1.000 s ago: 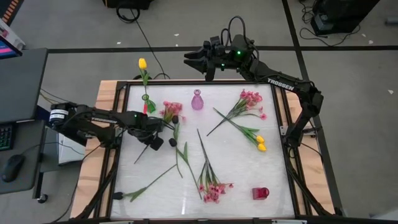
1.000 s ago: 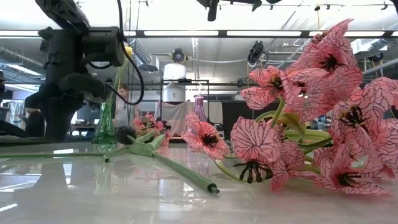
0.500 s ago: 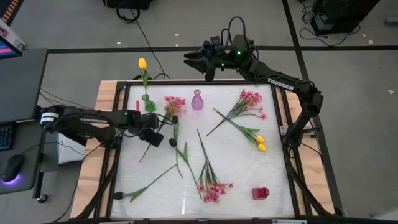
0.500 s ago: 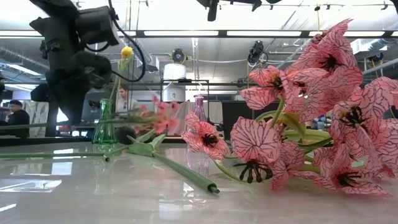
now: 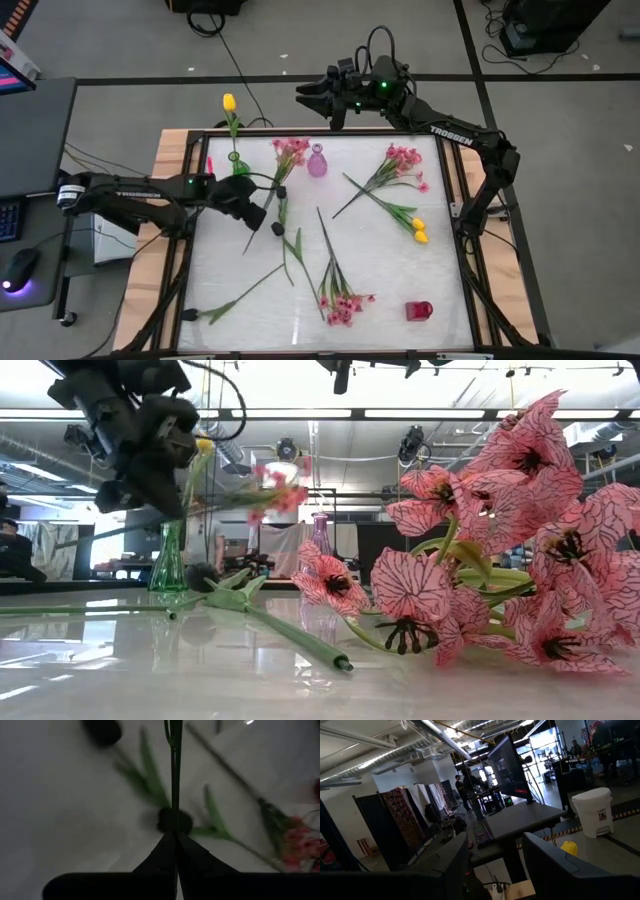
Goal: Sort flowers into vase by color
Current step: Put the top left pink flowers into the purple vase
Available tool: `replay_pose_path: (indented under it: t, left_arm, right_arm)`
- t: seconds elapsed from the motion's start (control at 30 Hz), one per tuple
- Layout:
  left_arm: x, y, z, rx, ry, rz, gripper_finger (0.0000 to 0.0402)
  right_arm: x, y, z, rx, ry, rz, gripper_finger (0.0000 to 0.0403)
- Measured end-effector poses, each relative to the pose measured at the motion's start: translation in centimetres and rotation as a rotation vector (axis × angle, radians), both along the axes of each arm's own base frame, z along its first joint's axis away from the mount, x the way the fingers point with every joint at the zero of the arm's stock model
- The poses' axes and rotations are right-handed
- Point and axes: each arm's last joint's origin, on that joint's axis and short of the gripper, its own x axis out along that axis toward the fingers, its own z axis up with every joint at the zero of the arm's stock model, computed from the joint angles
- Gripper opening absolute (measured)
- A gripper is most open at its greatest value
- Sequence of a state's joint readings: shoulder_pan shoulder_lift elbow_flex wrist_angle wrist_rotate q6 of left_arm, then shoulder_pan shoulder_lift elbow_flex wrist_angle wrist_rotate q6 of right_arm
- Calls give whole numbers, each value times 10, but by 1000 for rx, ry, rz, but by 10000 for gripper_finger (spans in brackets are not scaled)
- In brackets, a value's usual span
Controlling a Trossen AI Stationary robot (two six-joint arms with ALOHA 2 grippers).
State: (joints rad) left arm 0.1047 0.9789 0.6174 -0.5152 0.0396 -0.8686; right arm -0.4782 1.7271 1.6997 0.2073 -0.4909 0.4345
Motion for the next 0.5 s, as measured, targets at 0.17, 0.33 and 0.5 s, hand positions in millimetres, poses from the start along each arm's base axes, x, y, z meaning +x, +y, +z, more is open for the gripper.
replay_pose_path:
  t: [0.17, 0.33, 0.5]
  left_arm:
    - [7, 1, 6, 25, -96, -15, 11]
    - [14, 4, 15, 41, -209, -4, 11]
    - [21, 11, 26, 64, -347, 25, 11]
  right_arm:
    - [0, 0, 0, 0, 0, -1, 196]
    - [0, 0, 0, 0, 0, 0, 196]
    - [0, 0, 0, 0, 0, 0, 196]
